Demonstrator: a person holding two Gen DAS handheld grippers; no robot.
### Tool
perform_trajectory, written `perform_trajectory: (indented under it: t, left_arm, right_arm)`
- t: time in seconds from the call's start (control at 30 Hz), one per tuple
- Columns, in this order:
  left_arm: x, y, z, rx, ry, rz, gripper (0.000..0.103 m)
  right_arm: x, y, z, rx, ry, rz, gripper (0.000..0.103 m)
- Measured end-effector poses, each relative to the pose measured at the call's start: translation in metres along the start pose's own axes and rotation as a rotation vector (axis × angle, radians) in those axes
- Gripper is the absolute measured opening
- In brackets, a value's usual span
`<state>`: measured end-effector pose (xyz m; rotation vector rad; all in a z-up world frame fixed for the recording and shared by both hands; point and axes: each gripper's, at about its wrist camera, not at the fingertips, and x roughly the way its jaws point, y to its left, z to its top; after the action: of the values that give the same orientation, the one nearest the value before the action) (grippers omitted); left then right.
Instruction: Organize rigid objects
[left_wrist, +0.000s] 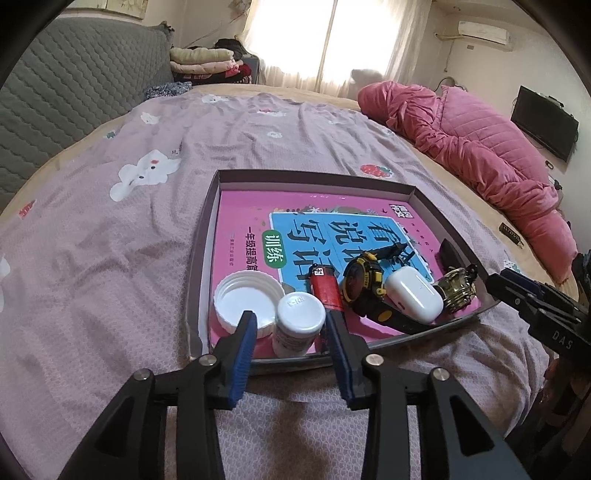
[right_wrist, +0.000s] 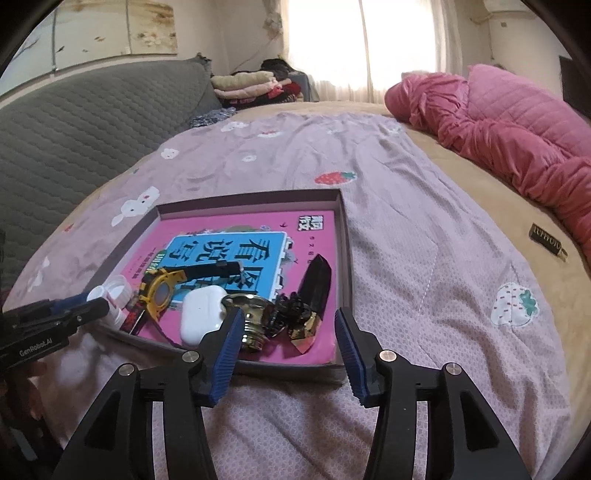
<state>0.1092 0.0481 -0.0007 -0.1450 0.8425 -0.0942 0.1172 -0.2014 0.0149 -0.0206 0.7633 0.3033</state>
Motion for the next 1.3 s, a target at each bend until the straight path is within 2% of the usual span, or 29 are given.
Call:
perform_trajectory:
  t: [0.13,0.33,0.4,0.47,0.53,0.7,0.87,1.3]
  left_arm:
    - [-0.007,-0.004,-0.002,0.016,-0.012,-0.002,0.046]
    - [-0.016,-0.014,-0.008,0.059,-0.032,0.061,0.048]
    - [-0.019,-0.016,-0.009,0.065,-0.035,0.076,0.058]
    - [-0.023,-0.018,-0.011,0.068,-0.045,0.097,0.063]
    - [-0.027,-0.020,-0.012,0.075,-0.053,0.129,0.064]
    - [-0.036,-0.024,-0.013,0.085,-0.063,0.144,0.064]
    - [-0.041,-0.030,-0.018,0.089,-0.046,0.203,0.064]
    - [-0.058,-0.043,-0.035,0.053,-0.007,0.166,0.064]
  right_arm:
    - [-0.004,0.007,-0.002,-0.022,-0.012,0.001,0.060]
    - [-0.013,0.014,-0.006,-0.047,-0.026,-0.011,0.068]
    - [-0.016,0.016,-0.008,-0.051,-0.028,-0.013,0.070]
    - [-0.019,0.019,-0.010,-0.057,-0.029,-0.010,0.072]
    - [-0.023,0.021,-0.011,-0.068,-0.032,-0.011,0.073]
    - [-0.033,0.025,-0.015,-0.085,-0.045,-0.017,0.074]
    - [-0.041,0.024,-0.023,-0.053,-0.037,-0.039,0.074]
    - [-0.061,0.037,-0.041,-0.007,-0.007,-0.024,0.074]
